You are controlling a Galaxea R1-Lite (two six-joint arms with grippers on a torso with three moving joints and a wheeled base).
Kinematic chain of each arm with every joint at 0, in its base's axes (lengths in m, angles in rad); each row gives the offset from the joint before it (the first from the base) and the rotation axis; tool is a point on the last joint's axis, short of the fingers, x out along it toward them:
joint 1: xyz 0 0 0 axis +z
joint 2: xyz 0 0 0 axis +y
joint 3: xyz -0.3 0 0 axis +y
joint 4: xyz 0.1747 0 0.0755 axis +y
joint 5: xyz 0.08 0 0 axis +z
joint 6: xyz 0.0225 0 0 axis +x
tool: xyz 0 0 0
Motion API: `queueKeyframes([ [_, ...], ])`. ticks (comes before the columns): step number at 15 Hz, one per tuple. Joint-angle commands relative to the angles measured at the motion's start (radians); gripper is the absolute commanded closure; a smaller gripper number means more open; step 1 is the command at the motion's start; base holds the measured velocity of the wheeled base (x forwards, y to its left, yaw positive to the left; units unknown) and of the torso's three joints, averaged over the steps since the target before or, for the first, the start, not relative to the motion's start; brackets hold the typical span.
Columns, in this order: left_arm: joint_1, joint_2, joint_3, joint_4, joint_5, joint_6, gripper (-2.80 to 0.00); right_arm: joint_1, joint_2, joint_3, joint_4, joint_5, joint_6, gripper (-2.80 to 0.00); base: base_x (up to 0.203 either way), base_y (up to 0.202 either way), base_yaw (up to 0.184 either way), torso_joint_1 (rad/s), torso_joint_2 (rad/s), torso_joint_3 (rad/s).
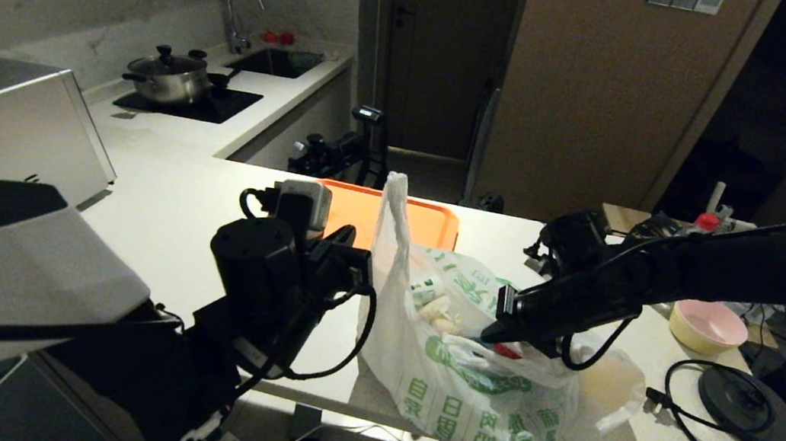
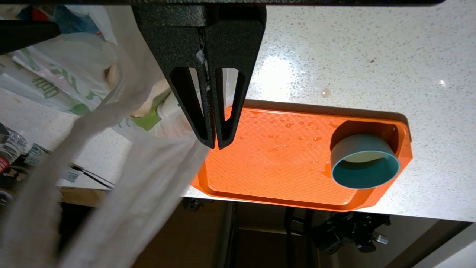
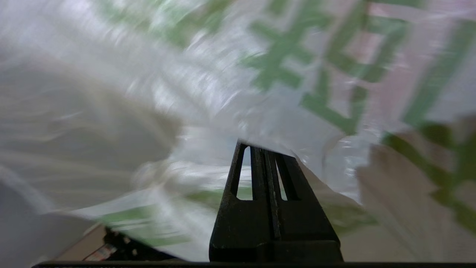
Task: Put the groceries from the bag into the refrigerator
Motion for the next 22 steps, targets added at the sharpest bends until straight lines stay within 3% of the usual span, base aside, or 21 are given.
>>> queueKeyframes([
  [1,-0.002,0.003,0.002,-0.011,0.003,-0.001,0.00,-0.013,-0.009,0.032,0.002,-0.018,-0.001,0.00,0.000,0.000,0.000,0.000,0.00,0.000],
  [13,-0.020,0.005,0.039,-0.063,0.017,0.000,0.00,-0.219,-0.026,0.039,-0.004,-0.029,-0.106,0.00,0.000,0.000,0.000,0.000,0.00,0.000],
  [22,-0.034,0.009,0.096,-0.066,0.022,0.000,0.00,-0.362,0.108,-0.225,0.011,-0.010,-0.119,0.00,0.000,0.000,0.000,0.000,0.00,0.000],
])
